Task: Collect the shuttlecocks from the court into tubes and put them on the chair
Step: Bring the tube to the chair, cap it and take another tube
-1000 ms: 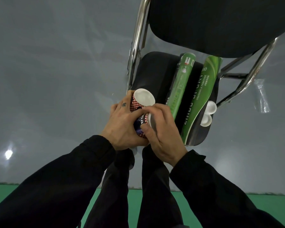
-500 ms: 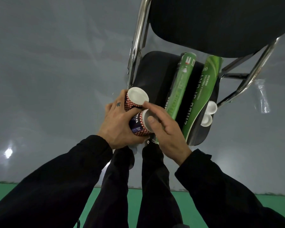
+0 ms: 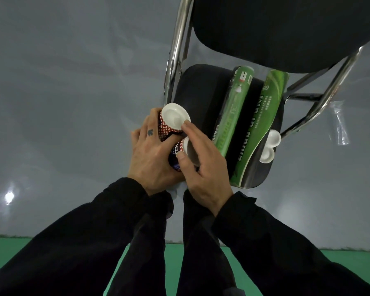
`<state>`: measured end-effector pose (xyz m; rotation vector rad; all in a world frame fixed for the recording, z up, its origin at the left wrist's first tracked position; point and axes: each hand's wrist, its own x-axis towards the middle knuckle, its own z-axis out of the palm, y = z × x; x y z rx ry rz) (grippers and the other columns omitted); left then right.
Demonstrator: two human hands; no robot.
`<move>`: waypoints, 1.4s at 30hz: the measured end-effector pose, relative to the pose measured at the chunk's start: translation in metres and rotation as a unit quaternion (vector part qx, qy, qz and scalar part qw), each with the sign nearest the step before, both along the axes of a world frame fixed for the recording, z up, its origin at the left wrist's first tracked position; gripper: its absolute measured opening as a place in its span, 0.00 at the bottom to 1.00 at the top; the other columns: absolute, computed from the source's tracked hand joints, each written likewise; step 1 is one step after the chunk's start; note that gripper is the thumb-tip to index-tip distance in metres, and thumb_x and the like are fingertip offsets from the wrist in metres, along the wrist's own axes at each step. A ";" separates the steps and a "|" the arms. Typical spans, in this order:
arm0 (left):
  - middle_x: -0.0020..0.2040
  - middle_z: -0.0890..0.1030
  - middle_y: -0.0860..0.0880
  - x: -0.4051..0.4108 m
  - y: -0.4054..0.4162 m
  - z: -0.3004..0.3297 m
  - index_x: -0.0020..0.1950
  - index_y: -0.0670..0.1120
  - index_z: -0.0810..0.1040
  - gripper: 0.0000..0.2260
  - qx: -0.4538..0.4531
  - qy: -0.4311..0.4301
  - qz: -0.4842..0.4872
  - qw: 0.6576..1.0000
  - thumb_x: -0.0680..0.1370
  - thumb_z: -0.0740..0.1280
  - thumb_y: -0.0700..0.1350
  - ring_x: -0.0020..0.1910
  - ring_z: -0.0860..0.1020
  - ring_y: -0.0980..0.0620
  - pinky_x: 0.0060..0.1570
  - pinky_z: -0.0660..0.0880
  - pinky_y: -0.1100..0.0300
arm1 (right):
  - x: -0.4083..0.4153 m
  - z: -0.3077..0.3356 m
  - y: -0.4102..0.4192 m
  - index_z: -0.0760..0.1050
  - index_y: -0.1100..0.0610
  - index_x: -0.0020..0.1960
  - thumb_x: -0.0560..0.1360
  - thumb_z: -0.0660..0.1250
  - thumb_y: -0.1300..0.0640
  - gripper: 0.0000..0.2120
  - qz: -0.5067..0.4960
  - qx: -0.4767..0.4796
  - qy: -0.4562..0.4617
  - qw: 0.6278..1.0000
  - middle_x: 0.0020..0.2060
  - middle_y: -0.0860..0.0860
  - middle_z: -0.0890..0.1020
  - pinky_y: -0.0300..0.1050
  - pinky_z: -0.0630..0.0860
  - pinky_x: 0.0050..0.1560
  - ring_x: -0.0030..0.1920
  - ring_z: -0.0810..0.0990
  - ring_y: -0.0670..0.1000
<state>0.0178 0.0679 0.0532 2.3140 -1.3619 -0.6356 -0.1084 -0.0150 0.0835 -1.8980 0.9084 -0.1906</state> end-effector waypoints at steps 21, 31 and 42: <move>0.84 0.40 0.41 -0.006 -0.048 -0.067 0.80 0.58 0.66 0.30 -0.034 0.096 -0.058 0.993 0.79 0.62 0.63 0.83 0.39 0.45 0.79 0.51 0.44 | -0.055 -0.005 -0.061 0.68 0.40 0.67 0.73 0.76 0.54 0.28 -0.229 0.041 0.052 0.971 0.64 0.47 0.69 0.20 0.70 0.50 0.61 0.71 0.34; 0.84 0.37 0.40 -0.040 -0.076 -0.111 0.78 0.52 0.71 0.26 -0.070 0.108 -0.088 0.988 0.79 0.64 0.46 0.83 0.45 0.37 0.76 0.60 0.46 | -0.096 -0.025 -0.082 0.69 0.32 0.63 0.72 0.77 0.52 0.27 -0.214 0.078 0.067 0.971 0.63 0.43 0.68 0.34 0.81 0.53 0.63 0.73 0.41; 0.80 0.63 0.43 -0.044 -0.050 -0.084 0.60 0.45 0.83 0.16 -0.080 0.136 0.049 0.986 0.75 0.66 0.34 0.81 0.58 0.44 0.78 0.62 0.44 | -0.086 -0.001 -0.080 0.65 0.41 0.71 0.71 0.78 0.48 0.34 -0.200 0.017 0.066 0.977 0.62 0.28 0.64 0.45 0.81 0.60 0.64 0.71 0.40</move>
